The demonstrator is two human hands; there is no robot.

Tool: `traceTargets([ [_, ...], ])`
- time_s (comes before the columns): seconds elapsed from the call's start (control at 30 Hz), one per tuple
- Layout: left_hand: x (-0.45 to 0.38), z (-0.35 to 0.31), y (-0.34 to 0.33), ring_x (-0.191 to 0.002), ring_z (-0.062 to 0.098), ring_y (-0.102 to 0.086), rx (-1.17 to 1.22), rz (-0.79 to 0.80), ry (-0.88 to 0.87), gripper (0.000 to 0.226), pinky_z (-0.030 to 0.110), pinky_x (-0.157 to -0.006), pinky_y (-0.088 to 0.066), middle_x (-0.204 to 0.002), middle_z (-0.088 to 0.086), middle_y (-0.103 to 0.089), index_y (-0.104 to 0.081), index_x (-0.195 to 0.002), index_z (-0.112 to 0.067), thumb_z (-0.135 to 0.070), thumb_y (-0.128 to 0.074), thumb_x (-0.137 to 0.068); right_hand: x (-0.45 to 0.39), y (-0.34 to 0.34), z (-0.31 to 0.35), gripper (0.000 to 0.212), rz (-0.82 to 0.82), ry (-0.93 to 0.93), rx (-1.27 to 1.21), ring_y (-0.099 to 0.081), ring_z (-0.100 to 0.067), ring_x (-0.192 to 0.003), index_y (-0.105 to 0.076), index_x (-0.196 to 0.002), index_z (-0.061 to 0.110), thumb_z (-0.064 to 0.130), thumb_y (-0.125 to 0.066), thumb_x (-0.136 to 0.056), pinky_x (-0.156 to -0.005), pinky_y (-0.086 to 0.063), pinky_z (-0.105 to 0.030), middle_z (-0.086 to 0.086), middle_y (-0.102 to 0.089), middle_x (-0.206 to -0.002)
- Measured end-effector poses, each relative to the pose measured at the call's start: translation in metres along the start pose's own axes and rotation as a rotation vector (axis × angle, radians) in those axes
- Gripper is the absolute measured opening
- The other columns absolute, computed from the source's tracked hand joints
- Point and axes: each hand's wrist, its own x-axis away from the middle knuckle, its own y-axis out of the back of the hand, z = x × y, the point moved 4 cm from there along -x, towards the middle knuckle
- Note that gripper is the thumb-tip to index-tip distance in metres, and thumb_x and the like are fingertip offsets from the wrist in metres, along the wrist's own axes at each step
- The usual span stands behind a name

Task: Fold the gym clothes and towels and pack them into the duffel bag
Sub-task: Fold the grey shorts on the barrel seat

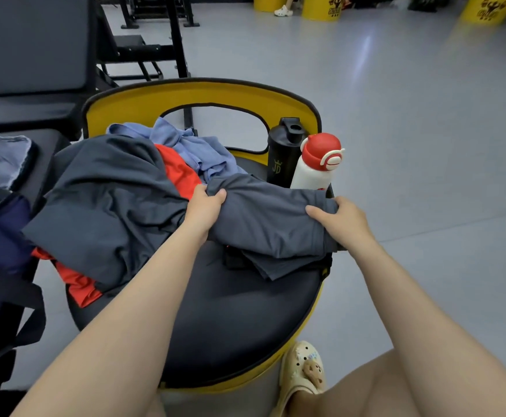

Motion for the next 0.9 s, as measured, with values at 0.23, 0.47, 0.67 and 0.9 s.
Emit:
traceTargets([
  [0.23, 0.021, 0.007, 0.044, -0.093, 0.021, -0.055, 0.089, 0.004, 0.075, 0.009, 0.028, -0.067, -0.044, -0.113, 0.009, -0.058, -0.05, -0.092, -0.017, -0.024, -0.057, -0.093, 0.02, -0.017, 0.008, 0.052, 0.075, 0.028, -0.142, -0.052, -0.018, -0.099, -0.055, -0.124, 0.014, 0.043, -0.069, -0.083, -0.084, -0.046, -0.032, 0.001, -0.057, -0.111],
  [0.47, 0.053, 0.025, 0.1, -0.088, 0.024, -0.059, 0.156, -0.014, 0.174, 0.012, 0.029, -0.067, -0.045, -0.102, 0.01, -0.063, -0.052, -0.082, -0.016, -0.018, -0.053, -0.095, 0.041, -0.06, 0.02, 0.073, 0.227, 0.019, -0.169, -0.053, -0.024, -0.117, -0.05, -0.135, 0.011, 0.05, -0.073, -0.077, -0.098, -0.046, -0.038, -0.005, -0.055, -0.132],
  [0.67, 0.068, 0.02, 0.122, -0.071, 0.016, -0.055, 0.346, -0.042, 0.223, 0.013, 0.027, -0.059, -0.045, -0.086, 0.006, -0.059, -0.053, -0.084, -0.013, -0.013, -0.051, -0.097, 0.059, -0.093, 0.034, 0.06, 0.336, 0.007, -0.179, -0.05, -0.017, -0.103, -0.048, -0.131, 0.012, 0.044, -0.068, -0.084, -0.084, -0.041, -0.03, -0.004, -0.053, -0.127],
  [0.9, 0.067, 0.005, 0.132, -0.072, 0.017, -0.058, 0.485, -0.108, 0.234, 0.008, 0.03, -0.068, -0.051, -0.092, 0.009, -0.061, -0.054, -0.089, -0.009, -0.012, -0.053, -0.096, 0.075, -0.105, 0.055, 0.055, 0.189, 0.218, 0.001, -0.051, -0.02, -0.118, -0.049, -0.129, 0.016, 0.052, -0.059, -0.088, -0.089, -0.038, -0.026, -0.003, -0.052, -0.126],
])
